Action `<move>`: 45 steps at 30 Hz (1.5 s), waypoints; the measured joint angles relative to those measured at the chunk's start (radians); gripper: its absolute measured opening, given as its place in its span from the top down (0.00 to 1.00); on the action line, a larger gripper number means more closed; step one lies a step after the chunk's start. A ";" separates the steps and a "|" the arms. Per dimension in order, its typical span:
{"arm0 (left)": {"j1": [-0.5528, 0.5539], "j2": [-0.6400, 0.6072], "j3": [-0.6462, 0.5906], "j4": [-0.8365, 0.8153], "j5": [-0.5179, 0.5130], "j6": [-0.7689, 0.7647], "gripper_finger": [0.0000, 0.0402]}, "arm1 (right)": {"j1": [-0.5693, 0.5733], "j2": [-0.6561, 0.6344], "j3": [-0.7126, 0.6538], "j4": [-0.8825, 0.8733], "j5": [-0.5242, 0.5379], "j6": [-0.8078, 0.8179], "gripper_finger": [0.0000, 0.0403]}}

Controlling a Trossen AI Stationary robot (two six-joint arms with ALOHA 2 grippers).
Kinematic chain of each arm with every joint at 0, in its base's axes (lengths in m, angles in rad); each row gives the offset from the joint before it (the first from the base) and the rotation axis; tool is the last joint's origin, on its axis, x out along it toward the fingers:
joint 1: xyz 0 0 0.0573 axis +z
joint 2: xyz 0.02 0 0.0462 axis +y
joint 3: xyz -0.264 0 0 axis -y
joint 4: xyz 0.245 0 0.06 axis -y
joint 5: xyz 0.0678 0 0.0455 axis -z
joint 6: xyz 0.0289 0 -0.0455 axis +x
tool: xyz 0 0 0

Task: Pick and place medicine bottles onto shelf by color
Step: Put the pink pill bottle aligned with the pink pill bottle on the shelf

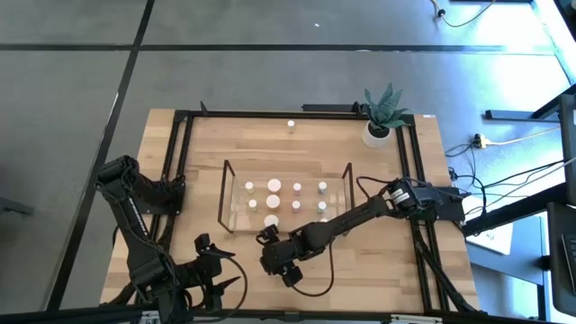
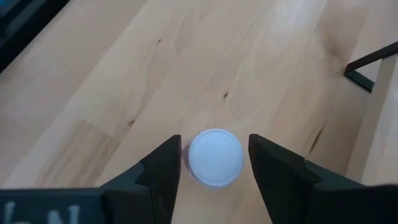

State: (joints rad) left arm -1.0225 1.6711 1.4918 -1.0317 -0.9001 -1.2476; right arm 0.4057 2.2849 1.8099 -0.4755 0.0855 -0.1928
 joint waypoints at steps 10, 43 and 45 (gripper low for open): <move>0.000 0.000 0.000 0.000 0.000 0.000 0.32 | 0.000 0.002 0.000 0.007 0.004 0.000 0.70; 0.001 0.001 0.000 0.001 -0.001 0.000 0.32 | 0.109 -0.288 0.000 -0.359 0.150 0.168 0.69; 0.001 0.001 0.000 0.001 -0.001 0.000 0.32 | 0.109 -0.305 0.000 -0.397 0.170 0.195 0.69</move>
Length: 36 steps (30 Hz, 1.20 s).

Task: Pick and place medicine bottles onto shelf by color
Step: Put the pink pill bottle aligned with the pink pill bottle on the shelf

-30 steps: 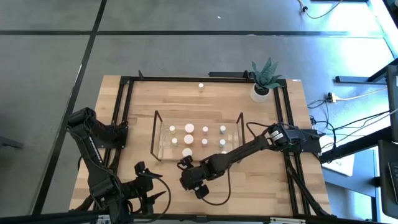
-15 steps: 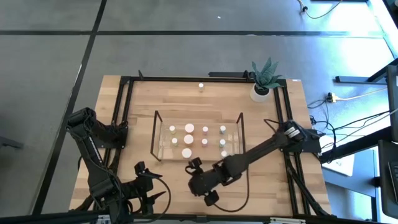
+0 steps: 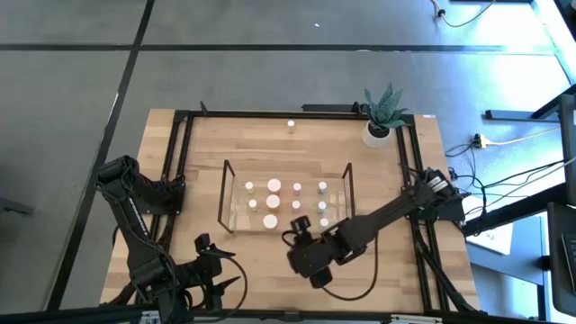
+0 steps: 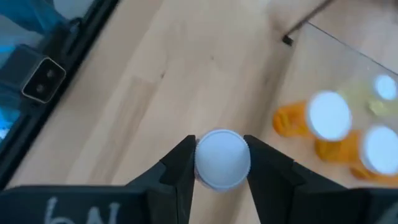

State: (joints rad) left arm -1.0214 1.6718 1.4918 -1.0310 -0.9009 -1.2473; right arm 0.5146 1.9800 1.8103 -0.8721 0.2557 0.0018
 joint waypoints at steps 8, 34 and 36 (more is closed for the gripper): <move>0.000 0.000 0.000 -0.001 -0.006 0.000 0.32 | 0.019 -0.061 0.000 -0.153 0.069 0.098 0.69; 0.062 0.000 0.000 -0.009 0.000 0.003 0.32 | 0.080 -0.188 -0.022 -0.468 0.252 0.338 0.69; 0.062 0.000 0.000 -0.009 0.002 0.011 0.32 | 0.085 -0.204 -0.082 -0.437 0.257 0.369 0.69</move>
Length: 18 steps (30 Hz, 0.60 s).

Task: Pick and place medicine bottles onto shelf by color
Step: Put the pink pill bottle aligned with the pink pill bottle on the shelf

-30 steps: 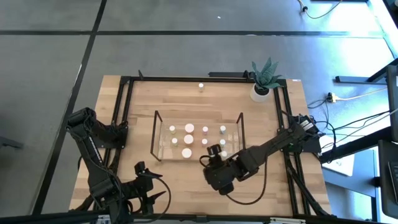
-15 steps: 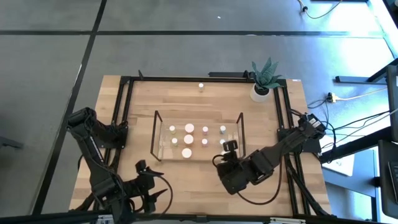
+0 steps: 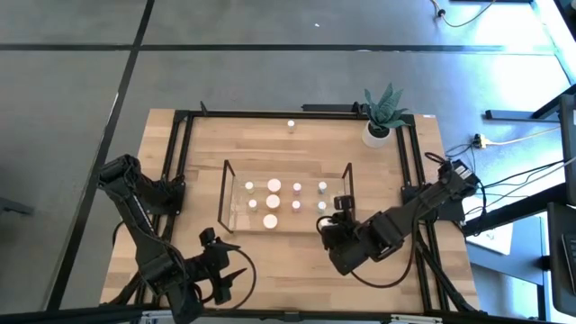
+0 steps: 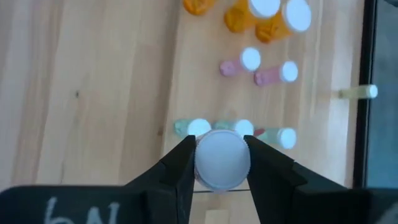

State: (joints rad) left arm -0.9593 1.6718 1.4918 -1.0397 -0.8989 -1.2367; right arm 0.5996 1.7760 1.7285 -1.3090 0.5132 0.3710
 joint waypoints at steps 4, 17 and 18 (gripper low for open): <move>0.000 0.000 0.000 0.000 0.001 0.017 0.32 | -0.001 -0.046 -0.121 0.132 -0.021 0.048 0.69; 0.026 0.000 0.000 0.000 0.000 0.017 0.32 | -0.073 -0.064 -0.149 0.429 -0.111 -0.084 0.69; 0.029 0.000 0.000 0.000 -0.001 0.017 0.32 | -0.085 -0.055 -0.149 0.440 -0.130 -0.100 0.69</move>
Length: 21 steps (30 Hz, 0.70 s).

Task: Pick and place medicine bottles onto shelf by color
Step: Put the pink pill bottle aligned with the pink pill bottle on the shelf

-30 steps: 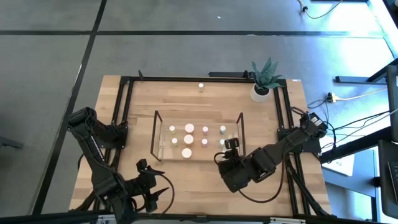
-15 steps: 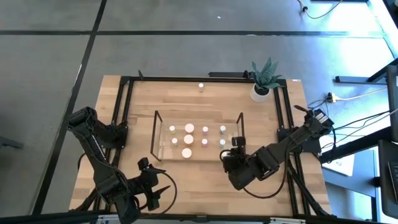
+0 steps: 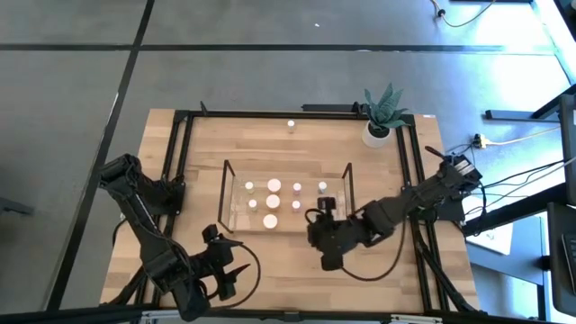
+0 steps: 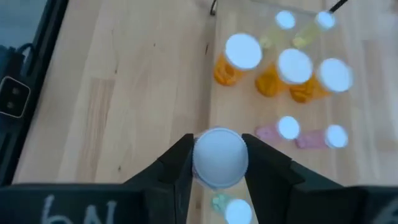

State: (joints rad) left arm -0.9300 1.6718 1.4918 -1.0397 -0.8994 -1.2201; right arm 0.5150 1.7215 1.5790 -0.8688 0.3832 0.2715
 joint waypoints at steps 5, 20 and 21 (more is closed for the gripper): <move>0.007 0.000 0.000 0.000 0.002 0.000 0.32 | -0.063 0.041 -0.001 0.103 -0.121 -0.120 0.69; 0.007 0.000 0.000 -0.002 0.030 0.002 0.32 | -0.111 0.095 -0.135 0.290 -0.169 -0.228 0.69; 0.007 0.000 0.000 -0.003 0.030 0.002 0.32 | -0.114 0.094 -0.149 0.298 -0.169 -0.224 0.69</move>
State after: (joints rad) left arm -0.9230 1.6718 1.4918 -1.0429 -0.8696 -1.2182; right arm 0.4009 1.8153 1.4297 -0.5703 0.2138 0.0475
